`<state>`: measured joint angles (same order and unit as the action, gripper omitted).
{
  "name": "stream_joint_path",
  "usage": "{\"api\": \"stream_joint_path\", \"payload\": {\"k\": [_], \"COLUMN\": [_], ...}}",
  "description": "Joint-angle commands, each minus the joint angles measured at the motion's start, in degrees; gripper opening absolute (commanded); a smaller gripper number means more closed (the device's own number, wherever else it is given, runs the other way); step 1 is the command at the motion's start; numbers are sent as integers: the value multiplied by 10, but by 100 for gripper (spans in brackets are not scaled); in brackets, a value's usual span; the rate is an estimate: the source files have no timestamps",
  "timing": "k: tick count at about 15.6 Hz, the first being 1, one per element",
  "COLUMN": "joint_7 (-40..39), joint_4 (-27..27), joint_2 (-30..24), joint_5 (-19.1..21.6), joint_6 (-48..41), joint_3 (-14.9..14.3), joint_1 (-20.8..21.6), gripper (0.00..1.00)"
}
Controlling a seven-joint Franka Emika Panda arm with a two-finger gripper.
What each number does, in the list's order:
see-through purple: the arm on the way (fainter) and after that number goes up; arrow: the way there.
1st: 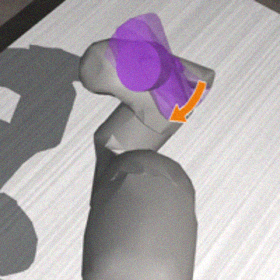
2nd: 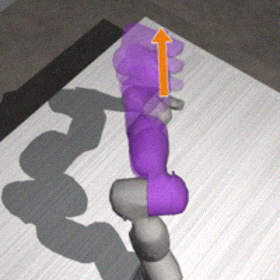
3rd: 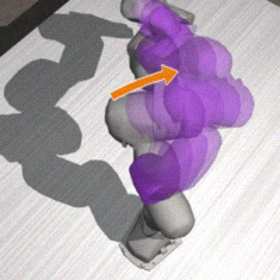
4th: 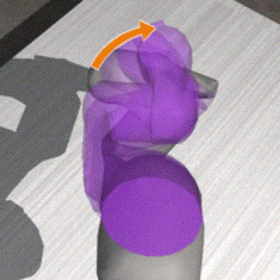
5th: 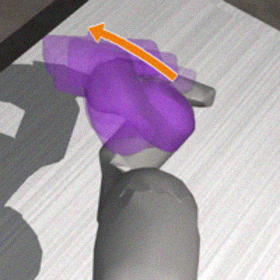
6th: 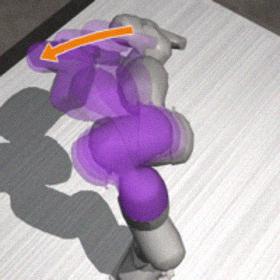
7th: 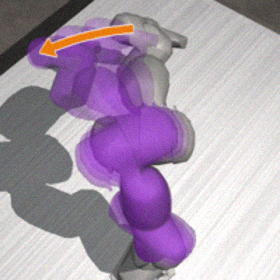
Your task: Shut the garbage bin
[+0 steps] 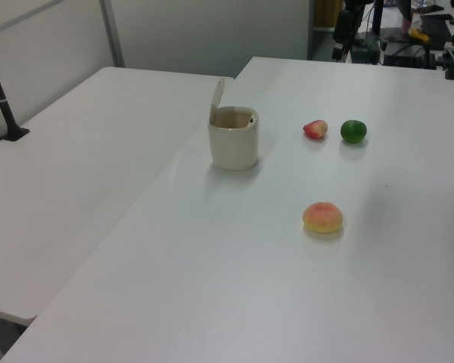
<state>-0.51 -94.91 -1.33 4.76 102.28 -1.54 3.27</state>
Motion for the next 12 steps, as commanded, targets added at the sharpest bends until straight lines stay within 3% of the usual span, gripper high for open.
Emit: {"api": "stream_joint_path", "payload": {"k": [1,5,8,10,12], "joint_7": [-9,-13,-13,-13,-13], "joint_4": [-11,-11,-11,-11,-12], "joint_2": [-10,-8,-6,-4,-3], "joint_5": [8,9,9,10,10], "joint_6": [13,14,15,20,21], "joint_3": [0,0,0,0,0], "joint_1": [-4,-4,-3,-3,0], "gripper": [95,68,35,20,14]}}
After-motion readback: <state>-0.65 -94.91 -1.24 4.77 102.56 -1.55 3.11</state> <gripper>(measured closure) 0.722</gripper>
